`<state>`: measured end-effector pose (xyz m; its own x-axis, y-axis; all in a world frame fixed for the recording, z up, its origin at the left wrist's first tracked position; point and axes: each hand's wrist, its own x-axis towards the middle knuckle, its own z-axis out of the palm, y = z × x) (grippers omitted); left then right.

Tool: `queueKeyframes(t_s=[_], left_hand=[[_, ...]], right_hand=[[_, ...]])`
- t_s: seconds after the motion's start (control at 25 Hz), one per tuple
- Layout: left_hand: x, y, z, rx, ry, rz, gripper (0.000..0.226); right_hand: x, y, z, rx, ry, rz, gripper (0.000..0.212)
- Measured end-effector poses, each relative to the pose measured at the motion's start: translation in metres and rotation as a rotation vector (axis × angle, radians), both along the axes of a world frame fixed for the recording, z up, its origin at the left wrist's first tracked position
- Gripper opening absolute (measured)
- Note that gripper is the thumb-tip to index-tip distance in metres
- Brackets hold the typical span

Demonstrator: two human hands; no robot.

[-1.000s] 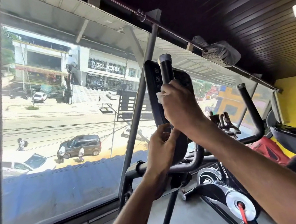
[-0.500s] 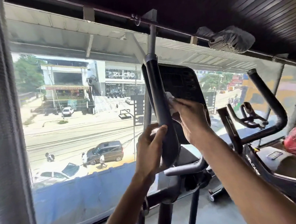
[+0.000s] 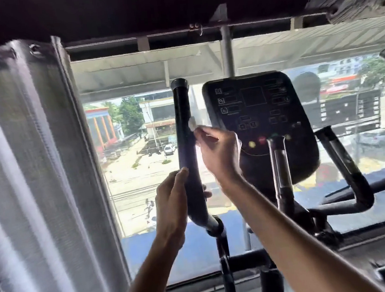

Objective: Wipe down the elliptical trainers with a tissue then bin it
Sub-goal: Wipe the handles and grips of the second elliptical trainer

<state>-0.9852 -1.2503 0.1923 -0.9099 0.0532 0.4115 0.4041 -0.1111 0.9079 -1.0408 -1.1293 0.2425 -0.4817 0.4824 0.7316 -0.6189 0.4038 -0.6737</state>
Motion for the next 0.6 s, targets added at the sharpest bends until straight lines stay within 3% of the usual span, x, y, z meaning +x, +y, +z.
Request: queueKeyframes(t_s=[0.08, 0.24, 0.36, 0.48, 0.6], left_hand=[[0.0, 0.002, 0.01, -0.063, 0.01, 0.088, 0.038], [-0.02, 0.006, 0.034, -0.18, 0.107, 0.261, 0.052], [-0.035, 0.017, 0.042, -0.193, 0.154, 0.365, 0.039], [-0.036, 0.03, 0.038, -0.146, 0.205, 0.435, 0.017], [-0.034, 0.037, 0.034, -0.1, 0.208, 0.486, 0.022]], right_hand=[[-0.011, 0.0, 0.007, -0.099, -0.022, 0.062, 0.02], [-0.02, 0.001, -0.018, -0.111, 0.141, 0.189, 0.018], [-0.044, 0.008, -0.004, -0.22, -0.035, 0.346, 0.021], [-0.065, 0.007, 0.033, -0.473, -0.094, 0.604, 0.02], [-0.087, 0.008, 0.053, -0.645, -0.065, 0.842, 0.017]])
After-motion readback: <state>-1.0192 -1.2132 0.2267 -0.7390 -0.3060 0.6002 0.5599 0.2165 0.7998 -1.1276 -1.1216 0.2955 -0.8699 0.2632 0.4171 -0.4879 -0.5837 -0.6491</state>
